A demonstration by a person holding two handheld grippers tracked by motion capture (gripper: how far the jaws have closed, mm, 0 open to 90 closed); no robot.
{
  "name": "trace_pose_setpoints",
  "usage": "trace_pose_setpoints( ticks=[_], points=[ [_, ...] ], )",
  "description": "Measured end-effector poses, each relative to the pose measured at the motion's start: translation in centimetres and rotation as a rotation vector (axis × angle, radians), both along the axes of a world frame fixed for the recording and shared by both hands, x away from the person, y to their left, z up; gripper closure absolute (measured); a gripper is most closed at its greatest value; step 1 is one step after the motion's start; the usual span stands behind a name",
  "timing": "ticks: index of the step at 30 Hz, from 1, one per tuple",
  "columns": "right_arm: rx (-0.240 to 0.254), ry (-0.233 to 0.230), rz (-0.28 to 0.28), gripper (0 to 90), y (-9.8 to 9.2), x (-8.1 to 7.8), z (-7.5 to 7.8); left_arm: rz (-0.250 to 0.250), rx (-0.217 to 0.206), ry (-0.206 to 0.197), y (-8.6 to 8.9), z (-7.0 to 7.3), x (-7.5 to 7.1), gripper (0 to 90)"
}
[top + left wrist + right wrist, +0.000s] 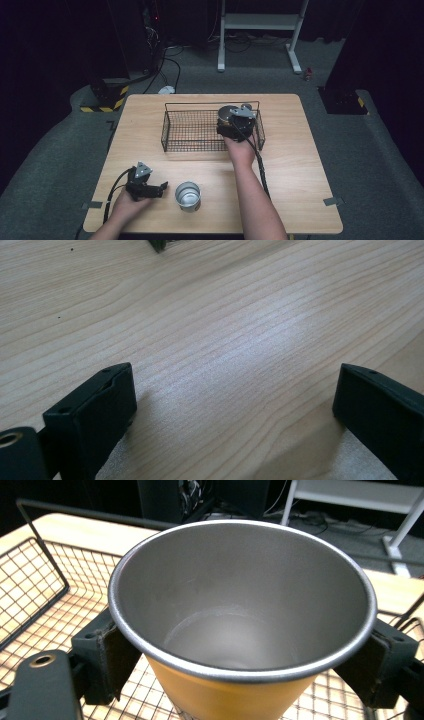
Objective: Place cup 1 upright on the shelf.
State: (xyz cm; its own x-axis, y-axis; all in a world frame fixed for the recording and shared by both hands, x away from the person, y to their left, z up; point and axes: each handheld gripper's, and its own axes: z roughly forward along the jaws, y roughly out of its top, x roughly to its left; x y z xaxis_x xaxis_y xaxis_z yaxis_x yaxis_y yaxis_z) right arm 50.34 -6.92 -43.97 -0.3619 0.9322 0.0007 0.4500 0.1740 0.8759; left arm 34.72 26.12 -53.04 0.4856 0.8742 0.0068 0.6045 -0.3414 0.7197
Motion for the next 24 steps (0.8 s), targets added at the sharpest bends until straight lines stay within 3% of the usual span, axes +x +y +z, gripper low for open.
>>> trace_pose_setpoints(
  ticks=[14, 24],
  points=[
    [-0.024, 0.065, 0.013, 14.3, 1.1, 0.5, -1.4, 0.001, 0.001, 0.002, 0.0, 0.0, 0.0, 4.3],
    [-0.064, 0.062, 0.008, 14.2, 1.2, 0.5, -1.8, 0.000, 0.004, 0.001, 0.0, 0.0, 0.0, 4.2]
  ],
)
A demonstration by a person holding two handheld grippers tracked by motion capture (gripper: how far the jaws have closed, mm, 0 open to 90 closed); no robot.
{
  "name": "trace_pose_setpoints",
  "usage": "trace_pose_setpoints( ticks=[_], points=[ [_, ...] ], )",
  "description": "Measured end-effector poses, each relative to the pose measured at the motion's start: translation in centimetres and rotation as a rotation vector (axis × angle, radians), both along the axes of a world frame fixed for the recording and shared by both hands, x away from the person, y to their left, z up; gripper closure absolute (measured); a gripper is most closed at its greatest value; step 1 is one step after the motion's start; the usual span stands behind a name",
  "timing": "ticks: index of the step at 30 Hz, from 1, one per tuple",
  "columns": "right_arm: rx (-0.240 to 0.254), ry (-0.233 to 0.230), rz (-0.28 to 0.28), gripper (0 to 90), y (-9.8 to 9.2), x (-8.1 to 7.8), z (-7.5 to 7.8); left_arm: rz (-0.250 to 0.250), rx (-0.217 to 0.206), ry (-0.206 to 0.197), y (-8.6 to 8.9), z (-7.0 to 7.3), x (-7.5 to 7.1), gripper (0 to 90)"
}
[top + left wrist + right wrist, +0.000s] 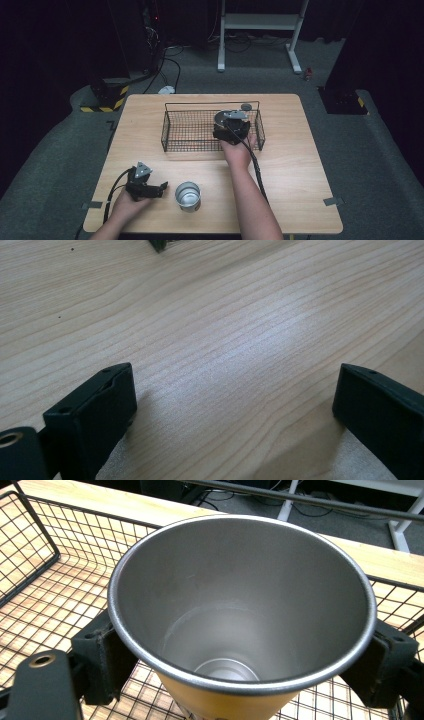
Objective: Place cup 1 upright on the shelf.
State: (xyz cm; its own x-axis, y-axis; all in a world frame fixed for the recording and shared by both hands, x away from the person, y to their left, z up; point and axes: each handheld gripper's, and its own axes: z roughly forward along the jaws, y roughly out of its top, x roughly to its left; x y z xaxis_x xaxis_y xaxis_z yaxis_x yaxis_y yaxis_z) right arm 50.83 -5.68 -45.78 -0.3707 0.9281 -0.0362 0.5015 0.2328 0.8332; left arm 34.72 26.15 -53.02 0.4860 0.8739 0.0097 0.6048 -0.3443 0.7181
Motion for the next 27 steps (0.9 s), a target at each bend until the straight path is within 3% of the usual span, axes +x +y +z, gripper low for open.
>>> trace_pose_setpoints(
  ticks=[27],
  points=[
    [0.007, 0.025, 0.003, 14.2, 0.12, 0.43, -0.58, 0.001, -0.002, 0.000, -0.01, -0.01, -0.01, 4.3]
  ],
)
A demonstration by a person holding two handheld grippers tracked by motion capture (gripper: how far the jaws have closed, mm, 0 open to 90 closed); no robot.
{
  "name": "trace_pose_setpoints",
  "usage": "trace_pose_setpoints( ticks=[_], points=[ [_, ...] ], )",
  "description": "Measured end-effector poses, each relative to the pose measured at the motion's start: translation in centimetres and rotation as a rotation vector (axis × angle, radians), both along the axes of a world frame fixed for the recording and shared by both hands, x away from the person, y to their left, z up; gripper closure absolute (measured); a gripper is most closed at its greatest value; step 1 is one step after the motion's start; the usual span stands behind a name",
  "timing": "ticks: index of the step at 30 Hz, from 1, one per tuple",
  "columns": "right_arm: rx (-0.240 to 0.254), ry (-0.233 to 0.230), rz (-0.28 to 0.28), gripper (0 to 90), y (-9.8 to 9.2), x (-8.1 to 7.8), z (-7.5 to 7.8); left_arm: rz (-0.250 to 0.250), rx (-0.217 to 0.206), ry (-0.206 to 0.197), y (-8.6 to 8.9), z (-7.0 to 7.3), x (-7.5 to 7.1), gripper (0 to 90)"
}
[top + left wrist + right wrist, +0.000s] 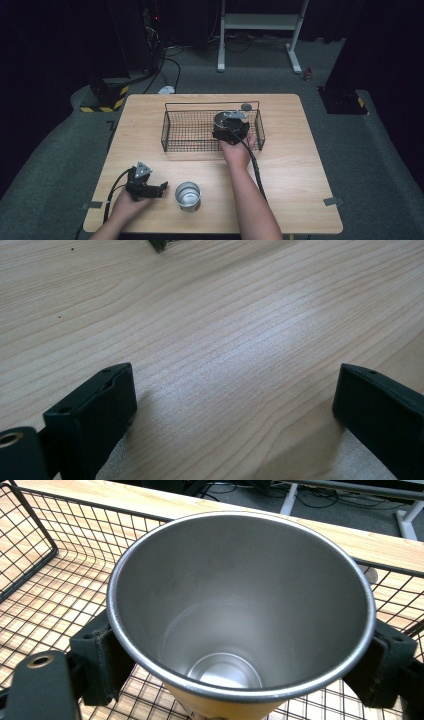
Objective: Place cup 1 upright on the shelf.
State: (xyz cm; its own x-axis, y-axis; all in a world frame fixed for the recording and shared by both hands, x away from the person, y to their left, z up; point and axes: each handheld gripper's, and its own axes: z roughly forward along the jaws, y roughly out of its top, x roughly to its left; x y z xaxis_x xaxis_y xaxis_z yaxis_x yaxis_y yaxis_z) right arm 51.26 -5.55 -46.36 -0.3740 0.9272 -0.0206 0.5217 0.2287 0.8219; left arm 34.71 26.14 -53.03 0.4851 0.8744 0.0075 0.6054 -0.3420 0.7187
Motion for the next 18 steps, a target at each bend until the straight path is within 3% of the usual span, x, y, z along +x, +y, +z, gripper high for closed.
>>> trace_pose_setpoints(
  ticks=[18],
  points=[
    [-0.006, 0.015, -0.004, 14.1, -0.03, -0.06, -0.05, 0.000, -0.001, 0.000, 0.00, 0.00, 0.00, 4.3]
  ],
)
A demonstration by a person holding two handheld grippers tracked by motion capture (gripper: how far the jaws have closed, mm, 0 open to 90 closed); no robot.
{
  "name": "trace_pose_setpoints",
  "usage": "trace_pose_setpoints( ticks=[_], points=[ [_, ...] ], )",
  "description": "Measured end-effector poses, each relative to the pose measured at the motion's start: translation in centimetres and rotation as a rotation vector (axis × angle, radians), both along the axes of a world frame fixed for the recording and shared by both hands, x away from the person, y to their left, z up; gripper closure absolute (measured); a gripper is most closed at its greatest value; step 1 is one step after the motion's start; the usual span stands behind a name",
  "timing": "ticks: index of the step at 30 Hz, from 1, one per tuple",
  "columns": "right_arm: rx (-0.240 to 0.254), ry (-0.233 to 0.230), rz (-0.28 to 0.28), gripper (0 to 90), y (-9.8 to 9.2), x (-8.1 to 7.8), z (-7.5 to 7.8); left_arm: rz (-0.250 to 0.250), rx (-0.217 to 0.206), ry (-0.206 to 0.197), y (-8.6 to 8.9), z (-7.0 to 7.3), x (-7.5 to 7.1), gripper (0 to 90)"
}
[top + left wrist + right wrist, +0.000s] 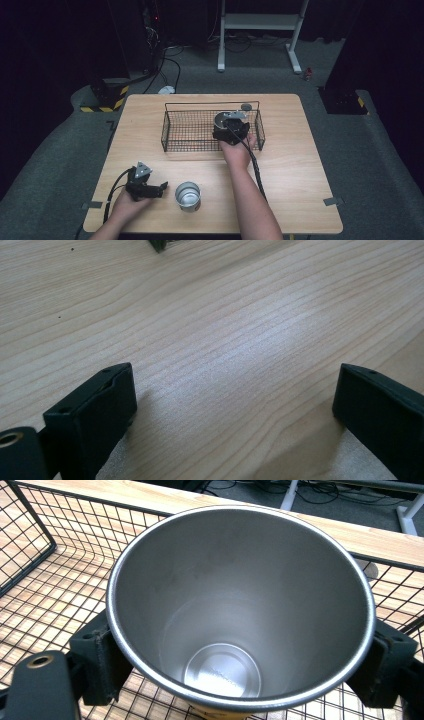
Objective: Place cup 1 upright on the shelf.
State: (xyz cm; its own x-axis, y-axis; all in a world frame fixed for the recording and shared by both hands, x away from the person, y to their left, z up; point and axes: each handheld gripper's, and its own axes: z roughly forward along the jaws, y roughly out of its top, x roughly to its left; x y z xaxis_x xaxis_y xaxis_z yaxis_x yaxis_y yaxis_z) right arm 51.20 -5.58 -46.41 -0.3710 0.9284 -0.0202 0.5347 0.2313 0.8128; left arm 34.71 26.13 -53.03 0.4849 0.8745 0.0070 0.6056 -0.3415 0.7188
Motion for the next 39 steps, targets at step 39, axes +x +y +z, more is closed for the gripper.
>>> trace_pose_setpoints(
  ticks=[39],
  points=[
    [-0.014, 0.001, -0.006, 10.9, -0.6, -1.9, 0.3, 0.000, -0.001, -0.002, 0.0, 0.0, 0.0, 4.3]
  ],
)
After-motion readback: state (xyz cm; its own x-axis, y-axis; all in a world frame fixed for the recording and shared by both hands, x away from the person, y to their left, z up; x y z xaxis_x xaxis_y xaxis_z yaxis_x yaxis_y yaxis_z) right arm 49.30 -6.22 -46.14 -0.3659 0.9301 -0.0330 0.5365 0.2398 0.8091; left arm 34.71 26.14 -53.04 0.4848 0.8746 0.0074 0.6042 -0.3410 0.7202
